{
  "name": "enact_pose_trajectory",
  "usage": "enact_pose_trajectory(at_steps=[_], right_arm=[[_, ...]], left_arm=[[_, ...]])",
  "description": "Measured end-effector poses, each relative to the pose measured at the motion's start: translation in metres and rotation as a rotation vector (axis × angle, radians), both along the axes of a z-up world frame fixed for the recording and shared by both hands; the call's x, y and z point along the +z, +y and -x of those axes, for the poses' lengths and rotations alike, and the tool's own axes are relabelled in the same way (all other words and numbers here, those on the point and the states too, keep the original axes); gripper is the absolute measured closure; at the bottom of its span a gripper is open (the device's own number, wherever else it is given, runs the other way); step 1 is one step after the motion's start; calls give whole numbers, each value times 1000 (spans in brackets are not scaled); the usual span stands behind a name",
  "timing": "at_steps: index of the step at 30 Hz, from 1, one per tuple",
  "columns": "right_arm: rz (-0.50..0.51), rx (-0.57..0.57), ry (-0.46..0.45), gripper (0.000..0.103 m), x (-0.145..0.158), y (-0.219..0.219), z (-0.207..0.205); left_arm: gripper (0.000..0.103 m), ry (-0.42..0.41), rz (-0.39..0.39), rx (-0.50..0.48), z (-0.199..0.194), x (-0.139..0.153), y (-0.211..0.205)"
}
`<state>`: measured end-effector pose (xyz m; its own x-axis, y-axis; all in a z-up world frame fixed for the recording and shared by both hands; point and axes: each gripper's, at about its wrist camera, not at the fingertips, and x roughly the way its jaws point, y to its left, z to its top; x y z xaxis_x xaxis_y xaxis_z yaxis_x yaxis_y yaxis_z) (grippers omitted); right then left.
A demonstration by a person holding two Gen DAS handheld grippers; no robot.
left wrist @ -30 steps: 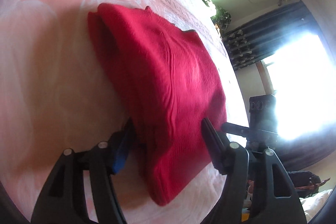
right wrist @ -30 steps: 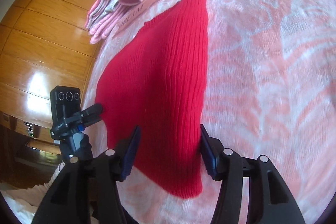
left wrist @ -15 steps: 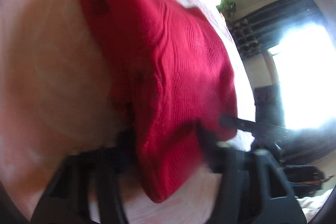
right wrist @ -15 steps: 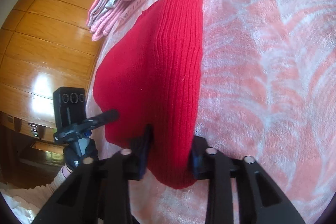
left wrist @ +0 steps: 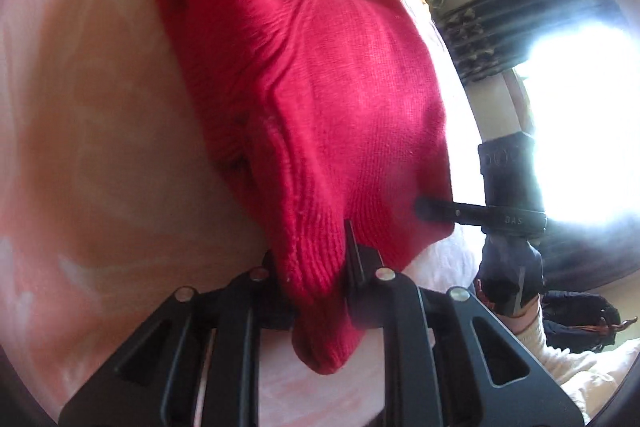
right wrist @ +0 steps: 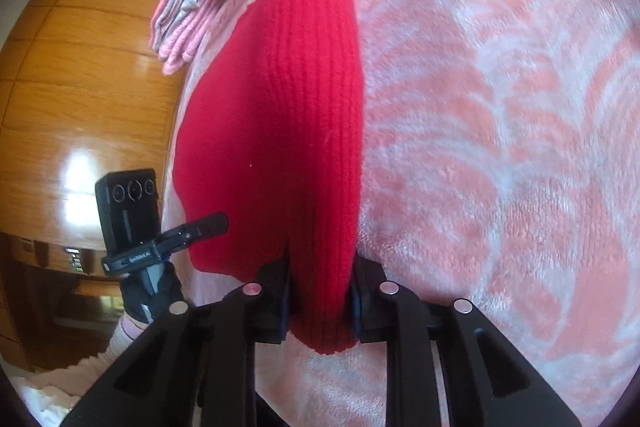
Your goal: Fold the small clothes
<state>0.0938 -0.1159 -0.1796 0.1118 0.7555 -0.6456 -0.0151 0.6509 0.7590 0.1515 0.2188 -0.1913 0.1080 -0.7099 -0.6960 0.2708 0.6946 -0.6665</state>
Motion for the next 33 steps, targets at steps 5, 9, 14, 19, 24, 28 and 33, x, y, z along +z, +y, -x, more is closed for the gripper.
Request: enact_pose_trajectory(at_steps=[5,9,14,19,24,28,33], right_arm=[[3,-43,-29,82,-5,-2,9],[37,-60,-51,77,1,2,11],[174,-107,-113,47,28,8,33],[317,-141,-140,33,42,9,70],[481,-132,-180,24,56,23,102],[544,-107,-202,17,60,29,118],[567,-120,-231,7,73,38,129]], left_arm=[[82,-34,25,46,7,-6,3],[73,-35,31,91,12,-1,2],[54,-99,-39,148,45,24,5],[45,-118,-122,194,85,28,17],[36,-154,-201,248,113,34,17],[30,-163,-248,294,128,40,17],[25,-174,-285,247,148,52,17]])
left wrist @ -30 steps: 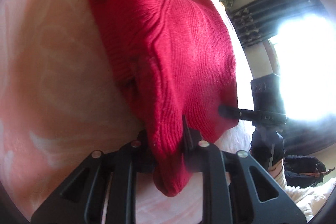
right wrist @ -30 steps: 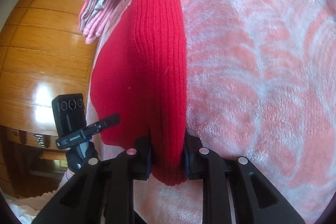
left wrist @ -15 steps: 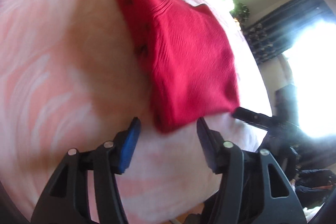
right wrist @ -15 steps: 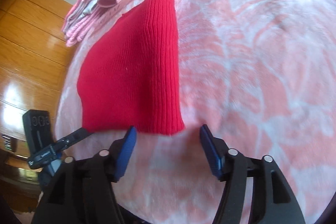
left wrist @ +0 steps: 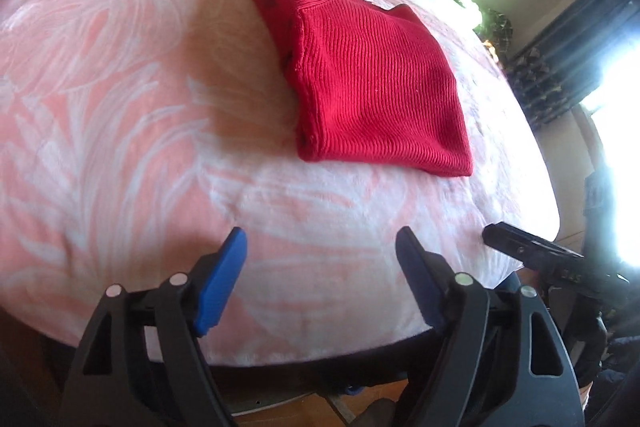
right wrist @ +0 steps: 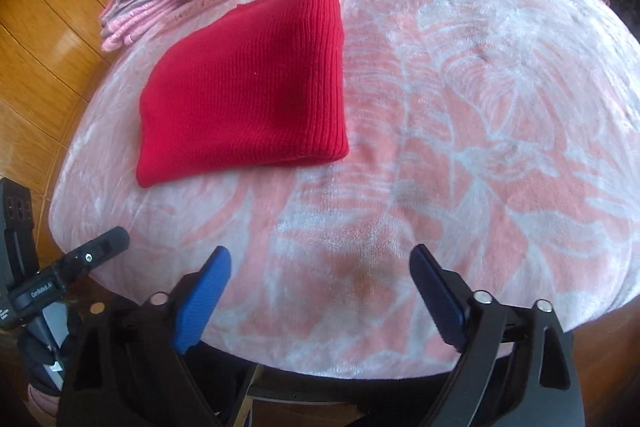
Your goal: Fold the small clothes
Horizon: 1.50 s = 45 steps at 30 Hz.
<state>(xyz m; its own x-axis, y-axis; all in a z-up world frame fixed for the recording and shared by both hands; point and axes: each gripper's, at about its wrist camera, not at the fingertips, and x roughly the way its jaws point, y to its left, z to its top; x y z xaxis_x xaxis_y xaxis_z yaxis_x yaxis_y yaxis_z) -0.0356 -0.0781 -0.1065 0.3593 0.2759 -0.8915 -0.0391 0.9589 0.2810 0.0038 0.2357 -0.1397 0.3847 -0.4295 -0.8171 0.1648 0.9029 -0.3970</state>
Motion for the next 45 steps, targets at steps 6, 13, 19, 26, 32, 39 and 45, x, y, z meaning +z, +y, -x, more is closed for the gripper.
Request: enact_pose_trajectory(at_steps=[6,13,19,26,32,39,45], right_arm=[[98,-16,-71,4,27,17,7],[130,-17,-126,4,52,23,14],[194,-23,-172,4,77,30,22],[190,-31,-239,4,110,35,34],[206,-23,-274,4,124,41,38],[207,-21,-289,4,130,42,40],[232,-25,-294,4,130,43,42]], left_arm=[[25,-42,-23,34,19,24,6],[20,-95,-86,78,35,51,14],[15,-144,-123,86,46,75,9],[14,-198,-142,101,60,100,6],[14,-219,-167,105,63,110,-2],[14,-235,-184,110,65,118,-9],[14,-267,-211,103,72,125,-15]])
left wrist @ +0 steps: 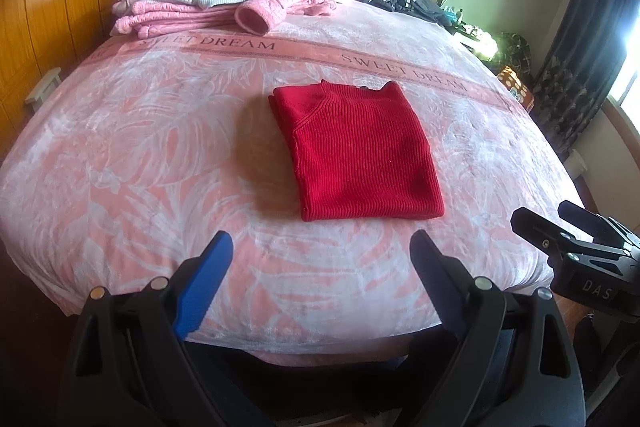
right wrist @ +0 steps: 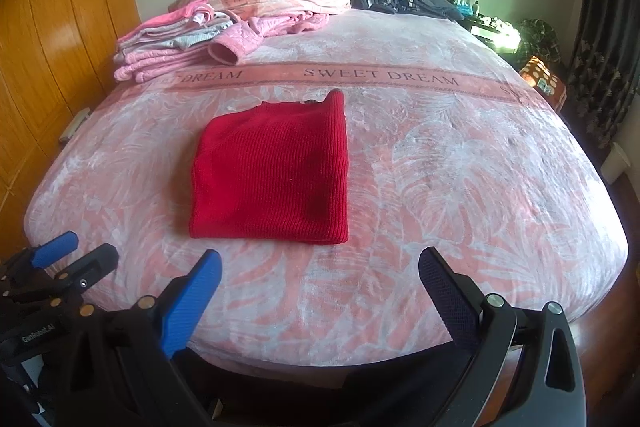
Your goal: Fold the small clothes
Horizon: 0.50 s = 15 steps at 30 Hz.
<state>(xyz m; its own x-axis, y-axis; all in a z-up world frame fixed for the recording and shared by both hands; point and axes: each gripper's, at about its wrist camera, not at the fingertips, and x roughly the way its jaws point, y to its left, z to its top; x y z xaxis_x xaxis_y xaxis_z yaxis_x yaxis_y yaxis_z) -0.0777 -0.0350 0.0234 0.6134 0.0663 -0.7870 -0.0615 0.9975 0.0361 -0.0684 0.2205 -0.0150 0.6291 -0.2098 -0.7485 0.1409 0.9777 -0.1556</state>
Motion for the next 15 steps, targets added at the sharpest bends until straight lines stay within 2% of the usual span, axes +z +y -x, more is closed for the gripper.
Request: enact_pose_trajectory(at_steps=[9,15], right_arm=[[-18,-15,19,4,-6,-7,0],[9,-32,25,4,-10,-9,-2]], left_arm=[[13,15,-5,-6,0,-3,-2],[13,21,-11,-6,-1,-5,-4]])
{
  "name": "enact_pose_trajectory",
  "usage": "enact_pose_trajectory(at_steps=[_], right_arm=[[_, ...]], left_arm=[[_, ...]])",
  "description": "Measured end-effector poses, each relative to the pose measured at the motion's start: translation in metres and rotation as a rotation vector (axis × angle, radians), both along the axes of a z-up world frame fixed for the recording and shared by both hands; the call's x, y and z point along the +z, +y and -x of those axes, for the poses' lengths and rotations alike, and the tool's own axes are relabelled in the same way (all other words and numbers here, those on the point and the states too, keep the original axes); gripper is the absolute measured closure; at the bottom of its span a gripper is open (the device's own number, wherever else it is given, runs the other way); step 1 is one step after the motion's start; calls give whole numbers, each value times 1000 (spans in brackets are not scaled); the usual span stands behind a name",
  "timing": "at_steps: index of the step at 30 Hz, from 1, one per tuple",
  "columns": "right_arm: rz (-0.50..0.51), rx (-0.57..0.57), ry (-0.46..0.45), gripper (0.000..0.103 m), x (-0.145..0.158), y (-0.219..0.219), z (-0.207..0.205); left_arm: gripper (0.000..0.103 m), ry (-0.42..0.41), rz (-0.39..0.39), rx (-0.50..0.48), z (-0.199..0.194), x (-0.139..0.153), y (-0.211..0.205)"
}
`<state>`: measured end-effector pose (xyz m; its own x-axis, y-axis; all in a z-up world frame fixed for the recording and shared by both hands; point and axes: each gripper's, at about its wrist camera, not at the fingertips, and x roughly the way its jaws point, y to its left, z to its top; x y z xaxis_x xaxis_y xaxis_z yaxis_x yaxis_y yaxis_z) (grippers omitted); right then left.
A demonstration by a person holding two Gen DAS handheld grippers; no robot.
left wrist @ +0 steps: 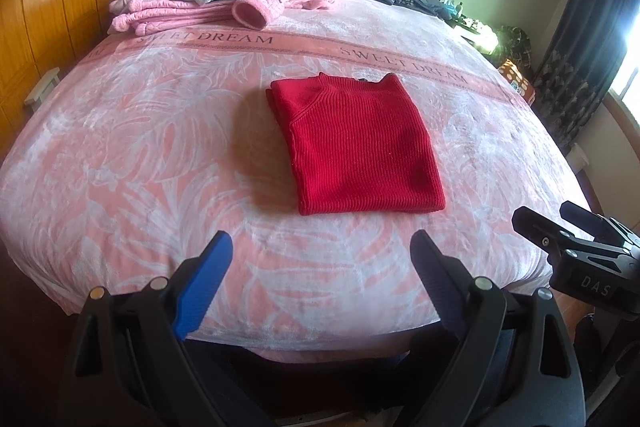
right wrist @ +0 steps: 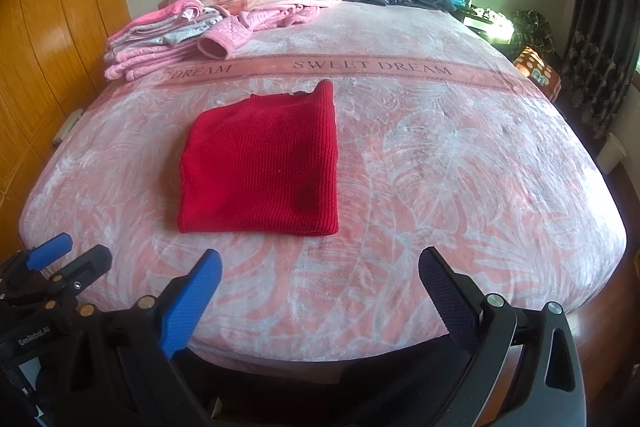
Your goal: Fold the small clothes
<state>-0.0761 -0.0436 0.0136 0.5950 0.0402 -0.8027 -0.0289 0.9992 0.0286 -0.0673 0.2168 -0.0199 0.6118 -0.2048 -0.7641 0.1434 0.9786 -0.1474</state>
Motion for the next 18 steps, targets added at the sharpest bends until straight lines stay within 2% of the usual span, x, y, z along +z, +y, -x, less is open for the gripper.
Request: enact_pose_trajectory(at_steps=[3,18], right_arm=[[39,-15,-11,4,-2,0,-1],[32,-48,-1,4,-3,-11,-4]], left_arm=[[13,3,-3,-6,1,-1,-2],[13,11,-6,-13,2,-4,-6]])
